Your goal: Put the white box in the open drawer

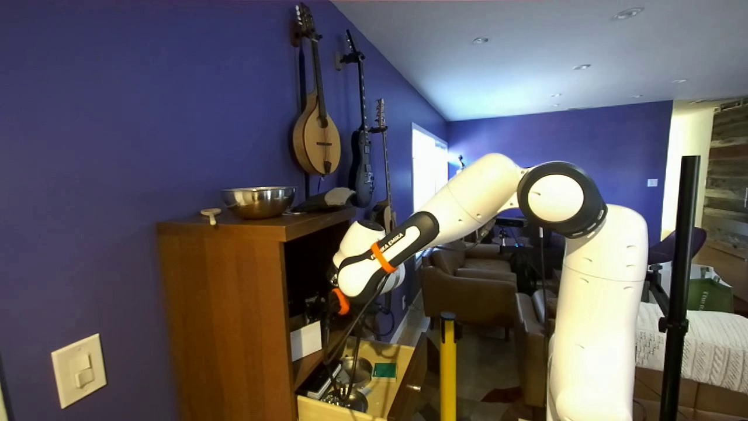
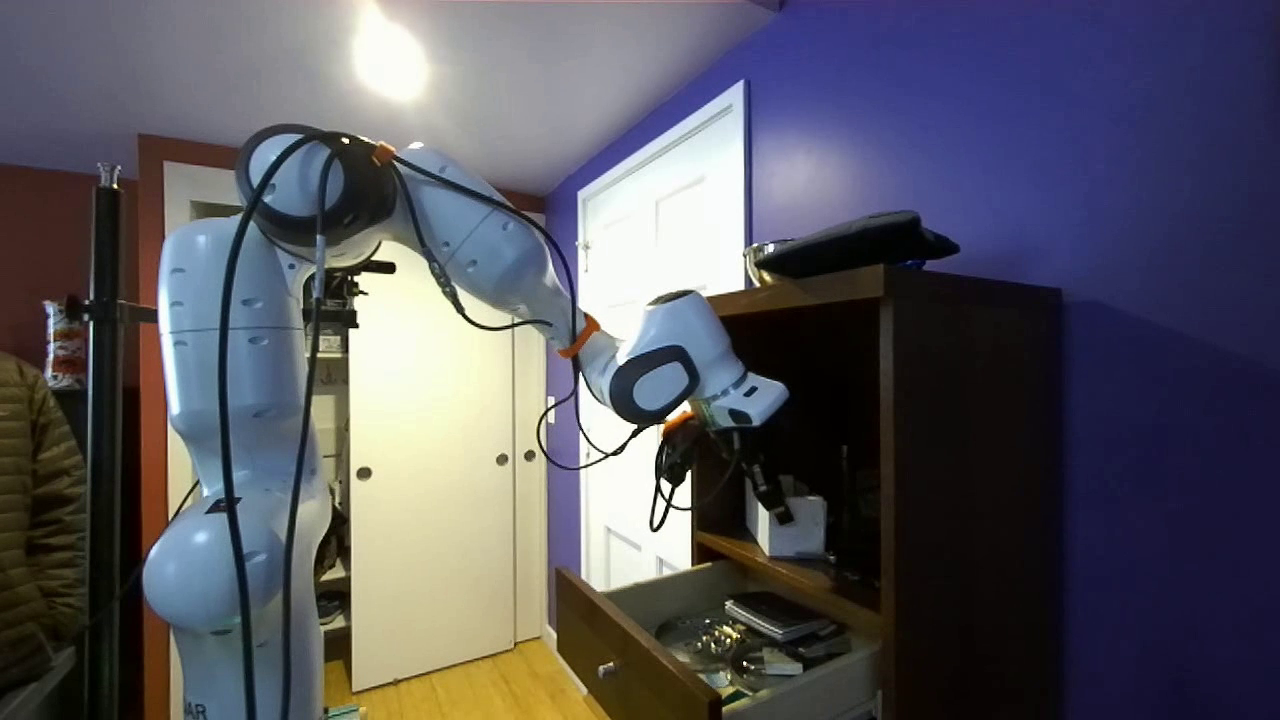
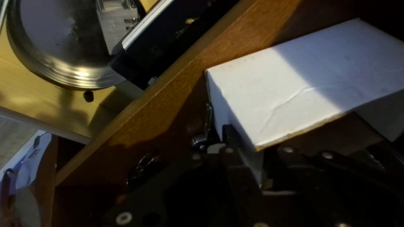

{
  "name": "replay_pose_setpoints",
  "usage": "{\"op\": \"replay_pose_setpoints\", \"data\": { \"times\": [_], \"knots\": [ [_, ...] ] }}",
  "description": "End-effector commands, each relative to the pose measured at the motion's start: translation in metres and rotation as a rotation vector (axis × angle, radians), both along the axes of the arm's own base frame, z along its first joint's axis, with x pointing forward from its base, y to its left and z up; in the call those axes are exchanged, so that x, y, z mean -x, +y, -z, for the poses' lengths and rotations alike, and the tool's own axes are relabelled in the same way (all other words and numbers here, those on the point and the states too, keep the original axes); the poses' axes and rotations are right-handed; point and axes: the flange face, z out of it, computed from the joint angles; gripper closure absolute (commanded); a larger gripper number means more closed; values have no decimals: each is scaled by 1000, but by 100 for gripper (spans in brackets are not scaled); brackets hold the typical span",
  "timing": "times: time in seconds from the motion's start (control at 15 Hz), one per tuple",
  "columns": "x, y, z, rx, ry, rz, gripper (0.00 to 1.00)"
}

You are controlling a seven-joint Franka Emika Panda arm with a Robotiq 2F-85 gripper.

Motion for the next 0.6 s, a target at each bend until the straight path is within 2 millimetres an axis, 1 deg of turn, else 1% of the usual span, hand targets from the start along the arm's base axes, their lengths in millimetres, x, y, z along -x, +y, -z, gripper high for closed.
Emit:
{"op": "replay_pose_setpoints", "data": {
  "times": [0.0, 0.07, 0.13, 0.27, 0.4, 0.53],
  "knots": [
    [4, -6, -13, 15, -2, 25, 100],
    [6, -7, -14, 13, 7, 31, 100],
    [10, -10, -17, 7, 11, 50, 98],
    [20, -16, -25, -20, 19, 87, 97],
    [35, -23, -36, -42, 23, 111, 97],
    [56, -24, -54, -98, 21, 95, 97]
  ]
}}
